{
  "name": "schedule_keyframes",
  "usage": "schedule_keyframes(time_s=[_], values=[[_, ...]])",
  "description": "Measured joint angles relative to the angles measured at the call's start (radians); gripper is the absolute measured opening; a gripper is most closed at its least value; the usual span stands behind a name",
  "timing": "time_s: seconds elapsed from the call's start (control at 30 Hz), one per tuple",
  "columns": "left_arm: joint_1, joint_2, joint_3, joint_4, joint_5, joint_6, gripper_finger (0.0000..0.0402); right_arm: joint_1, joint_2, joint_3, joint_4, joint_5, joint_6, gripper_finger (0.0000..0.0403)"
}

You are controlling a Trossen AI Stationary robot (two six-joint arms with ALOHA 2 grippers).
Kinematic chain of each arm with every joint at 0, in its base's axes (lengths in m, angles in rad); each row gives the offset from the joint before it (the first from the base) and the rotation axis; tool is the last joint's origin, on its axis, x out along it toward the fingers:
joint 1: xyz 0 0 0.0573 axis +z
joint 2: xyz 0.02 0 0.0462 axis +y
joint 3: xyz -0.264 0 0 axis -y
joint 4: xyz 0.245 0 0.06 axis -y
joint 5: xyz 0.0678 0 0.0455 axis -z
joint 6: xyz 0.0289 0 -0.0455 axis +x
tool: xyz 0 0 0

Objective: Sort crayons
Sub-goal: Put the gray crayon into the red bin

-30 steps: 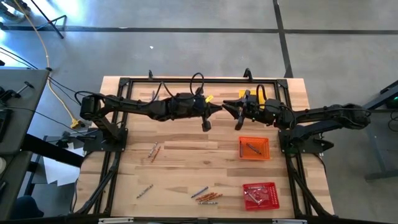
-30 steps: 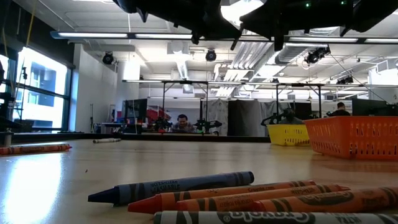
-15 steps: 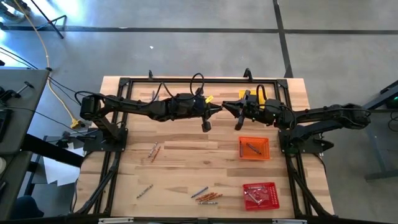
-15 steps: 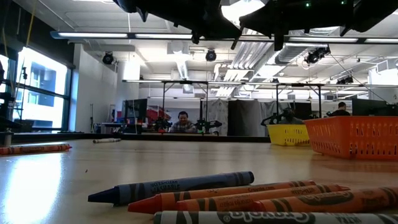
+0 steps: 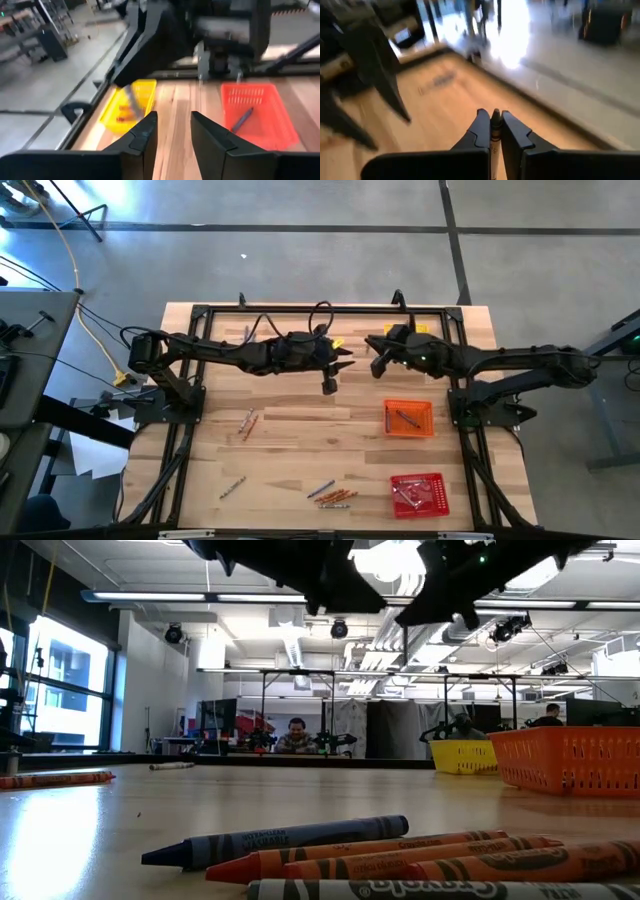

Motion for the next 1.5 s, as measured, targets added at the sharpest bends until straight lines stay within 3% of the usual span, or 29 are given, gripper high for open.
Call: schedule_keyframes(time_s=[0.17,0.27,0.53,0.7,0.83,1.0,1.17,1.5], values=[[0.004,0.000,0.000,-0.115,-0.005,-0.022,0.0106,0.062,0.006,0.211,-0.534,-0.167,0.265,0.0001],[0.004,0.000,0.000,-0.174,-0.036,-0.042,0.0102,0.146,0.006,0.294,-0.693,-0.255,0.445,0.0002],[0.000,0.000,0.000,-0.212,-0.129,-0.072,0.0100,0.510,0.026,0.326,-0.757,-0.354,0.956,0.0005],[-0.001,-0.005,0.000,-0.277,-0.133,-0.088,0.0100,0.748,0.094,0.310,-0.759,-0.323,1.228,0.0005],[-0.002,-0.005,0.000,-0.298,-0.163,-0.139,0.0100,0.873,0.180,0.309,-0.755,-0.279,1.384,0.0006],[-0.020,-0.006,0.000,-0.296,-0.183,-0.168,0.0100,0.957,0.301,0.309,-0.756,-0.267,1.500,0.0006],[-0.053,-0.006,0.000,-0.273,-0.185,-0.168,0.0100,0.994,0.394,0.308,-0.745,-0.350,1.527,0.0007],[-0.130,-0.006,0.000,-0.297,-0.189,-0.140,0.0100,1.024,0.419,0.308,-0.687,-0.363,1.499,0.0007]])
